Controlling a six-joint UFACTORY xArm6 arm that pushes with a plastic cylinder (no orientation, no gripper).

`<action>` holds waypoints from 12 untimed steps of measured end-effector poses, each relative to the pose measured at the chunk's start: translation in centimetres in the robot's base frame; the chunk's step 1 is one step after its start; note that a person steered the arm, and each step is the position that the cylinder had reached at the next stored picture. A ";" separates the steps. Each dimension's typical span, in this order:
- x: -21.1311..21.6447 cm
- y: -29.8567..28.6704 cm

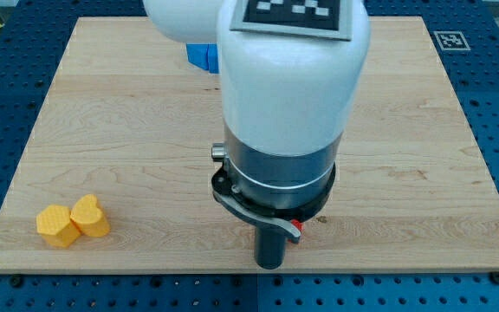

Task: Move the red circle towards the center

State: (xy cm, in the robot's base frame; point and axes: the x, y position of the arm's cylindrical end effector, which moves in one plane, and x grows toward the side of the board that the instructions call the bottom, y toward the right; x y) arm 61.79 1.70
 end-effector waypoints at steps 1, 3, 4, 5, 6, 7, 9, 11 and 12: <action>0.1 0.7; -1.6 0.7; -3.4 0.7; -4.2 0.7; -4.4 0.1; -5.3 -1.0; -8.1 -0.3; -12.0 -0.5; -12.3 -1.9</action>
